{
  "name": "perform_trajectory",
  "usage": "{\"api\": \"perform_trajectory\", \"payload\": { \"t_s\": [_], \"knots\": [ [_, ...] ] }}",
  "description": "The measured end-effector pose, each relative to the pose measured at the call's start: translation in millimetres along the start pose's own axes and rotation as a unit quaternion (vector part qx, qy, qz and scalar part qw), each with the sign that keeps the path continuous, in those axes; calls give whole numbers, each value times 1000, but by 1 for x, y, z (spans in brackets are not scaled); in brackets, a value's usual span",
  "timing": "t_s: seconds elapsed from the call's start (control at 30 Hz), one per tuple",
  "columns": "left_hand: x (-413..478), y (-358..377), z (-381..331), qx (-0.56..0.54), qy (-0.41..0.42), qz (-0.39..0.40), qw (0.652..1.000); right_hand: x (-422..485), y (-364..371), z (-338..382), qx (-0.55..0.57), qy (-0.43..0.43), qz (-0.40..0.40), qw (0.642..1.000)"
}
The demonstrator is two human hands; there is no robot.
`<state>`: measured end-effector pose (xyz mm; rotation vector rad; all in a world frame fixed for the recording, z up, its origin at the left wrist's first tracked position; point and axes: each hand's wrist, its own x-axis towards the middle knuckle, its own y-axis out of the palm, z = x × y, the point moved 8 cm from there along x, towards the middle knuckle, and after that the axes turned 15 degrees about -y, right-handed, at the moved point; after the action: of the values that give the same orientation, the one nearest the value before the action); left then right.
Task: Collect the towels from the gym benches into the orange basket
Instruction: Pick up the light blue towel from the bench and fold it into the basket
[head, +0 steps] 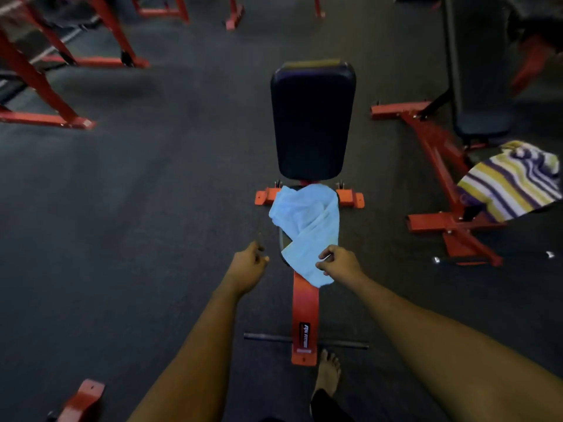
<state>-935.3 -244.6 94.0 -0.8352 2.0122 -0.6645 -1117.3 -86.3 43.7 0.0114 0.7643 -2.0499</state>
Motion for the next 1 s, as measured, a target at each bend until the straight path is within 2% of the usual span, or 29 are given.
{"api": "perform_trajectory", "payload": {
  "t_s": [0.17, 0.53, 0.63, 0.77, 0.9, 1.0],
  "knots": [
    [91, 37, 12, 30, -24, 65, 997, 60, 43, -34, 5, 43, 22, 999],
    [267, 171, 18, 126, 29, 213, 968, 159, 103, -128, 18, 95, -37, 995],
    [284, 200, 38, 184, 26, 231, 955, 168, 116, -139, 31, 97, -49, 994],
    [293, 199, 37, 236, 49, 185, 953, 170, 120, -144, 50, 107, -72, 990],
    [283, 196, 22, 185, 78, 254, 946, 172, 117, -144, 104, 162, -79, 978],
    [254, 187, -5, 114, 124, 326, 930, 167, 120, -136, 197, 231, -76, 950]
  ]
}}
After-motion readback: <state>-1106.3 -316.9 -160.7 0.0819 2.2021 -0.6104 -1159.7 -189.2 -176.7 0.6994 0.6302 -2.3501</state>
